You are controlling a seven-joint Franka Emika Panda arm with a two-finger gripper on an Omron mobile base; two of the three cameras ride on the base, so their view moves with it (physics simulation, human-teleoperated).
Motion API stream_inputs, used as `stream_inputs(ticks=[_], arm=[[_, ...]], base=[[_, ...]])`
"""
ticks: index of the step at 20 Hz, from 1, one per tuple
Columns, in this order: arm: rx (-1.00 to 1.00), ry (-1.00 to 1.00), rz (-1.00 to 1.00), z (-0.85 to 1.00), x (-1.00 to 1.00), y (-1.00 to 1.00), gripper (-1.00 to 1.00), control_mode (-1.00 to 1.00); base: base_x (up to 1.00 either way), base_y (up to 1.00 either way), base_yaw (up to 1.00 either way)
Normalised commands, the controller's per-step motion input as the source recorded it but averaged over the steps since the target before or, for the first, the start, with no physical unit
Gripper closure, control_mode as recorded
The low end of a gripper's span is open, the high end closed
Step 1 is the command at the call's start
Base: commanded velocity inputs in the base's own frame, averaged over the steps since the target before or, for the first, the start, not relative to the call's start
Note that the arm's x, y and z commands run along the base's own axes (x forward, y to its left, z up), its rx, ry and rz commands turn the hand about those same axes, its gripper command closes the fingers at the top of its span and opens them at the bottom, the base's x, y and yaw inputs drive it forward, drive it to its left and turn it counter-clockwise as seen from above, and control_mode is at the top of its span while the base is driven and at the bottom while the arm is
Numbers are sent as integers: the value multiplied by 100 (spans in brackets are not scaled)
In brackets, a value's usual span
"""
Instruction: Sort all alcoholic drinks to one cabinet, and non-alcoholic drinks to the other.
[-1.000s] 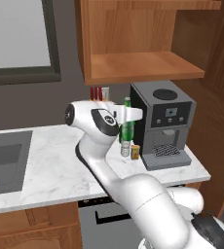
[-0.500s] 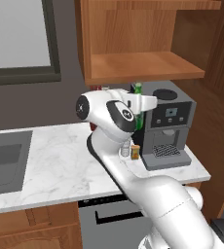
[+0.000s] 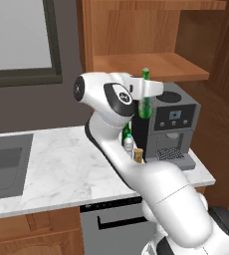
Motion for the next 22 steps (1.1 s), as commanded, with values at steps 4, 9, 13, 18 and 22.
stream_inputs(ticks=[4, 9, 13, 18, 22], arm=[[0, 0, -15, 43, 0, -2, 100, -100], [0, 0, -11, 32, 5, -34, 100, -100], [0, 0, -5, 24, 8, -36, 100, -100], [0, 0, -3, 26, 4, -29, 100, -100], [0, -3, -3, 21, 4, -28, 100, -100]], base=[[0, 0, 0], [0, 0, 0], [0, 0, 0], [0, 0, 0], [0, 0, 0]])
